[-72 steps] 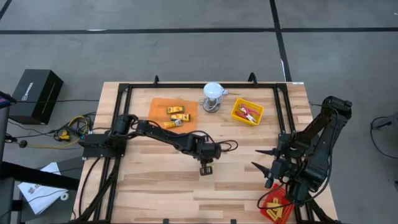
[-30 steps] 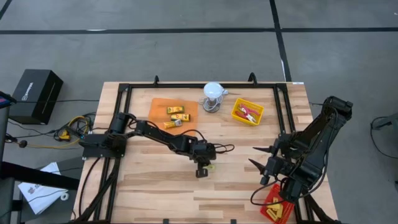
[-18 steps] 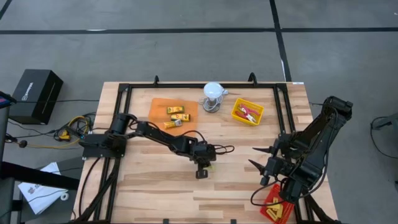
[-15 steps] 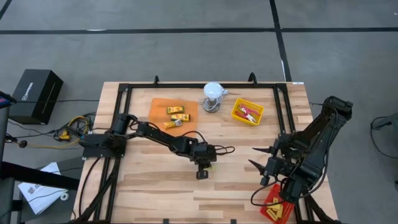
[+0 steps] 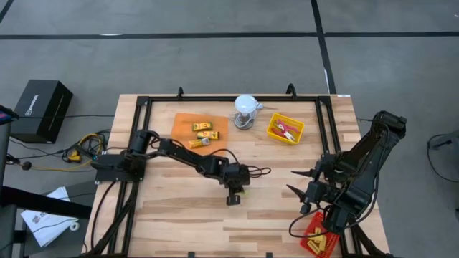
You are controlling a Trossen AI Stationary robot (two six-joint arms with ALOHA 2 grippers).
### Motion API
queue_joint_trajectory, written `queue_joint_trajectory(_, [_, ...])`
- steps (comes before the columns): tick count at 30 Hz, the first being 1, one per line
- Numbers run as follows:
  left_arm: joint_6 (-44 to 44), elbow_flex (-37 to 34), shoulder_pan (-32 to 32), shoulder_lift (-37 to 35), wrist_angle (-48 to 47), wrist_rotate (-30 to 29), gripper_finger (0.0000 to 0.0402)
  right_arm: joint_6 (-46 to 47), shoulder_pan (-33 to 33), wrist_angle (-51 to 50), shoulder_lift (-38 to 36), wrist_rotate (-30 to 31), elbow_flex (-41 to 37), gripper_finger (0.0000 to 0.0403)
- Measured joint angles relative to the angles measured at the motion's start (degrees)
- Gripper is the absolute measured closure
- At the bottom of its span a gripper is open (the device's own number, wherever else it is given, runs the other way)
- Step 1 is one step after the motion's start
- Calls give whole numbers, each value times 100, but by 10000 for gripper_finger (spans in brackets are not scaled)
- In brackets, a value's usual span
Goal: Pick & Place School Supplies
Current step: Put the green eraser into the red bin
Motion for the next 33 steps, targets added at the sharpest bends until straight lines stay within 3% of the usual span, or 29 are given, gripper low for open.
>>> queue_joint_trajectory(26, [348,-11,401,22,-103,-219,401,-244,-2,101,1,-99,0,175])
queue_joint_trajectory(33, [638,-13,664,-42,-194,-532,400,-306,-2,84,1,-99,0,175])
